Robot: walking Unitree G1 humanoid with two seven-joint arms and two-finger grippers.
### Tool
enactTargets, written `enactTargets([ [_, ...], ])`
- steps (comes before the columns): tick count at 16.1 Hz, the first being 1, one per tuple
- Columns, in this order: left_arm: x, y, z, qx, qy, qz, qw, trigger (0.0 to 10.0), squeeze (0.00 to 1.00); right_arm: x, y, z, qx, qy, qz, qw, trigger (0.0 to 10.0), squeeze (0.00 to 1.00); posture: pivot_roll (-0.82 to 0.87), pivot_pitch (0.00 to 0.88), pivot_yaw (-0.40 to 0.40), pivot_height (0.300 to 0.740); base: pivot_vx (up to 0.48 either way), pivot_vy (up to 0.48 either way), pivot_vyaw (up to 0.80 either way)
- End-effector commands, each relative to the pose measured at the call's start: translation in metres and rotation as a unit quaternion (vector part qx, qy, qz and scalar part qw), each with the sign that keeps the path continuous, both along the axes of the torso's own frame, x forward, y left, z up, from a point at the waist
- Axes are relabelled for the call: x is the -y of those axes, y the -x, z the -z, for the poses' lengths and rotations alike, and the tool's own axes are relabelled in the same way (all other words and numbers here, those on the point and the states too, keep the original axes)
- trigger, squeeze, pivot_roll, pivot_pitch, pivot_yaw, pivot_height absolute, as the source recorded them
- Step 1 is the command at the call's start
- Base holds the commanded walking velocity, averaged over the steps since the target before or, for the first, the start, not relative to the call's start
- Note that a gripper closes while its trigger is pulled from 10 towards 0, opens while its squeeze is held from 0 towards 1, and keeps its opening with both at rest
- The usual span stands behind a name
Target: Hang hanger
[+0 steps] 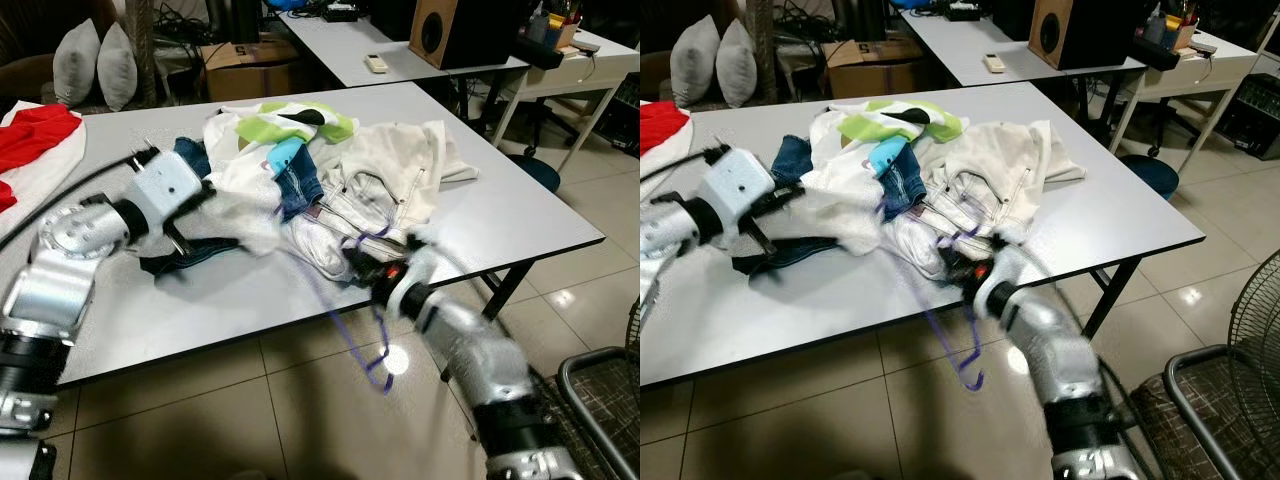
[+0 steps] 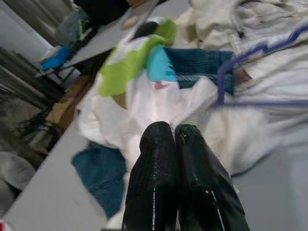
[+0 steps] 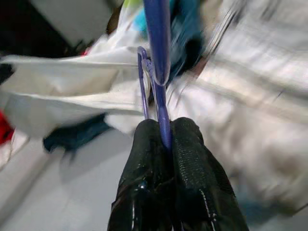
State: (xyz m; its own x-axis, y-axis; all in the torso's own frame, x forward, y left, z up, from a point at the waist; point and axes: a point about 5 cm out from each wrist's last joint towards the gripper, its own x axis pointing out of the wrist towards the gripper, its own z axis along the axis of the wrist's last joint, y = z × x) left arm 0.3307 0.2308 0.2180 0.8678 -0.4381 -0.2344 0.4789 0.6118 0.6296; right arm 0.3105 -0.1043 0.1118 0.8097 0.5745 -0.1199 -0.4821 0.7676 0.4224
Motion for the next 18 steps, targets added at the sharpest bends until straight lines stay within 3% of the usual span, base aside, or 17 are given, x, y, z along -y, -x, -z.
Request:
enactTargets([
  [1, -0.006, -0.003, -0.02, 0.046, 0.001, -0.016, 0.999, 0.0, 0.0, 0.011, -0.005, -0.019, 0.026, -0.011, 0.022, 0.999, 10.0, 0.0, -0.02, 0.0, -0.004, 0.74, 0.0, 0.0, 0.0],
  [2, -0.006, -0.004, -0.024, 0.058, 0.005, -0.019, 0.998, 0.0, 0.0, 0.014, -0.006, -0.026, 0.04, -0.009, 0.024, 0.999, 10.0, 0.0, -0.02, 0.0, -0.004, 0.74, 0.0, 0.0, 0.0],
  [3, -0.005, -0.006, -0.044, 0.105, 0.044, -0.024, 0.993, 0.0, 0.0, 0.021, -0.008, -0.062, 0.089, -0.087, 0.034, 0.992, 10.0, 0.0, -0.02, 0.0, -0.005, 0.74, 0.0, 0.0, 0.0],
  [4, -0.002, -0.006, -0.047, 0.112, 0.065, -0.015, 0.992, 0.0, 0.0, 0.024, -0.006, -0.074, 0.108, -0.109, 0.031, 0.988, 10.0, 0.0, -0.03, 0.0, -0.004, 0.74, 0.0, 0.0, 0.0],
  [7, 0.008, 0.001, -0.015, 0.049, 0.049, 0.014, 0.997, 0.0, 0.0, 0.013, 0.011, -0.031, 0.036, -0.013, -0.021, 0.999, 10.0, 0.0, -0.03, 0.0, -0.008, 0.74, 0.0, 0.0, 0.0],
  [9, 0.01, 0.003, -0.015, 0.054, 0.061, 0.014, 0.997, 0.0, 0.0, 0.005, 0.022, -0.024, 0.009, -0.008, -0.054, 0.998, 10.0, 0.0, -0.02, 0.0, -0.011, 0.74, 0.0, 0.0, 0.0],
  [13, 0.02, 0.006, -0.021, 0.061, 0.08, 0.043, 0.994, 0.0, 0.0, -0.002, 0.024, -0.009, -0.026, 0.004, -0.07, 0.997, 10.0, 0.0, -0.02, 0.0, -0.012, 0.74, 0.0, 0.0, 0.0],
  [16, 0.028, 0.008, -0.026, 0.067, 0.087, 0.059, 0.992, 0.0, 0.0, -0.018, 0.033, -0.015, 0.001, 0.007, -0.136, 0.991, 10.0, 0.0, -0.01, 0.0, -0.014, 0.74, 0.0, 0.0, 0.0],
  [18, 0.029, 0.011, -0.028, 0.066, 0.086, 0.069, 0.992, 0.0, 0.0, -0.019, 0.033, -0.015, 0.002, 0.006, -0.138, 0.99, 10.0, 0.0, -0.01, 0.0, -0.014, 0.74, 0.0, 0.0, 0.0],
])
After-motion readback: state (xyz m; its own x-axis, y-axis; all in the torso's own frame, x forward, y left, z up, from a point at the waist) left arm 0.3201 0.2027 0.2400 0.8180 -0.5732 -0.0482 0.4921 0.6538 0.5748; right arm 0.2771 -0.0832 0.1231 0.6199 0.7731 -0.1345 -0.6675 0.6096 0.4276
